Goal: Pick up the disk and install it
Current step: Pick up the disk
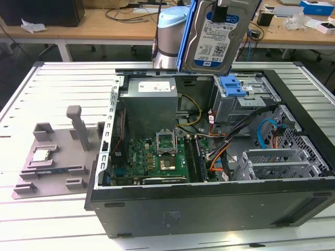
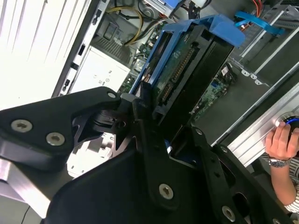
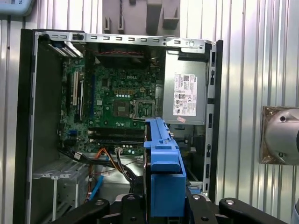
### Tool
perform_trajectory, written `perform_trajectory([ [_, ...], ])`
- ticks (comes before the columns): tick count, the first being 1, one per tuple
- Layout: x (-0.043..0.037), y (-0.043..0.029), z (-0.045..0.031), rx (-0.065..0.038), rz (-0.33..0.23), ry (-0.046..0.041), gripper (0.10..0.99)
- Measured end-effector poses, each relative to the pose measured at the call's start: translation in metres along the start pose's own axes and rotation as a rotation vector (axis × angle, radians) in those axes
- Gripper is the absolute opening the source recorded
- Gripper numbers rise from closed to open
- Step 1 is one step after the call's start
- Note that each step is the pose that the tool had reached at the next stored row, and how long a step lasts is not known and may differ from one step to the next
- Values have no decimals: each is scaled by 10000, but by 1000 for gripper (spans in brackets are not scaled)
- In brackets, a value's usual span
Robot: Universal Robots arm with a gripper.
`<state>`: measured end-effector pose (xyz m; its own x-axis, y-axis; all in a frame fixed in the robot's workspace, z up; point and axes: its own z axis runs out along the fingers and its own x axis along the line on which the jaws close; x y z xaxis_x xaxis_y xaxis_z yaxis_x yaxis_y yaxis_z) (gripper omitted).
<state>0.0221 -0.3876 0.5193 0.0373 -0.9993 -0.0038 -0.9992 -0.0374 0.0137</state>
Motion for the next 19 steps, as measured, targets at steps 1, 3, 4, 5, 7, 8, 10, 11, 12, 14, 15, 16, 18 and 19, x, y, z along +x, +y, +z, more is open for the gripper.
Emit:
perform_trajectory([
  [1,26,1,0,0,0,0,365],
  [3,81,3,0,0,-1,0,365],
  [4,114,4,1,0,0,0,365],
  [5,143,5,1,0,0,0,365],
  [7,175,6,1,0,-1,0,365],
  [8,195,7,1,0,-1,1,365],
  [10,222,8,2,0,0,0,365],
  [11,244,9,2,0,-1,0,365],
  [12,258,9,2,0,-1,0,365],
  [14,288,11,3,0,0,0,365],
  [15,310,11,3,0,0,0,365],
  [16,334,12,4,0,-1,0,365],
  [18,373,14,4,0,-1,0,365],
  [19,396,15,5,1,0,0,365],
])
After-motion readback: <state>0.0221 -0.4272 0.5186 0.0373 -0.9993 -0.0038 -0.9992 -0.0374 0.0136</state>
